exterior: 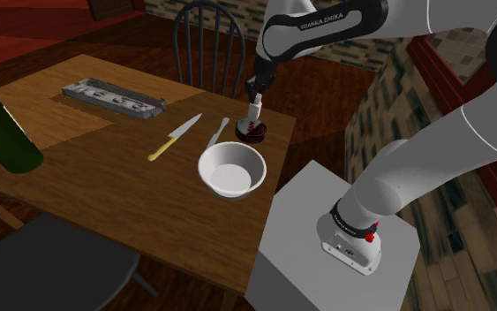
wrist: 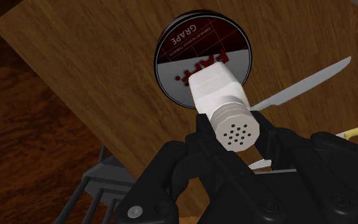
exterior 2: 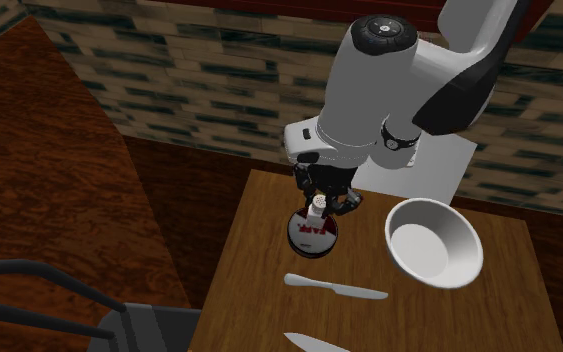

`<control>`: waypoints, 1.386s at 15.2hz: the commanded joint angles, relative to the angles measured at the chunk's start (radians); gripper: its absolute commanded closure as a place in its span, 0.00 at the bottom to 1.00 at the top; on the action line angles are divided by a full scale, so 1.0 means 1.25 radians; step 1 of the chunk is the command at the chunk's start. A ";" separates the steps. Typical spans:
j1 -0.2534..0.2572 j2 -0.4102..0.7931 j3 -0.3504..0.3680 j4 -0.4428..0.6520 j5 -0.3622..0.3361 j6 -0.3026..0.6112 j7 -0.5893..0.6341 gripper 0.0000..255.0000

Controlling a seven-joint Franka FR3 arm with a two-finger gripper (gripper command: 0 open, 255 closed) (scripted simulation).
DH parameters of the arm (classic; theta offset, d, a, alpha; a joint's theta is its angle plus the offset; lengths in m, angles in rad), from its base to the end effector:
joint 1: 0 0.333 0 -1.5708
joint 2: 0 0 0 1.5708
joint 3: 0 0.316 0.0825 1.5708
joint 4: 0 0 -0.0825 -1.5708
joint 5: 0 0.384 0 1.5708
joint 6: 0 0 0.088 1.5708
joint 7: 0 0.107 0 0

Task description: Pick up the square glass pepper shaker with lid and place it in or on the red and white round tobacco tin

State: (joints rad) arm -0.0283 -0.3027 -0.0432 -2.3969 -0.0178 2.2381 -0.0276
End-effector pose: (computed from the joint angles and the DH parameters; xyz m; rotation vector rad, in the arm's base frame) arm 0.4596 -0.0340 0.4453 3.1243 -0.0513 0.2245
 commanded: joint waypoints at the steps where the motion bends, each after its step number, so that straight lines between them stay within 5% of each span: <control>1: 0.000 0.010 0.000 -0.014 0.000 0.024 0.000 1.00; 13: 0.000 0.032 -0.001 -0.042 0.001 0.074 -0.001 1.00; 14: 0.000 0.032 -0.001 -0.042 0.001 0.074 -0.001 0.00; 19: 0.000 0.032 -0.001 -0.042 0.001 0.074 -0.001 0.00; 21: 0.000 -0.003 0.000 -0.018 0.000 0.016 0.000 0.00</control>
State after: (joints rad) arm -0.0276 -0.2866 -0.0427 -2.4371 -0.0174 2.2958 -0.0259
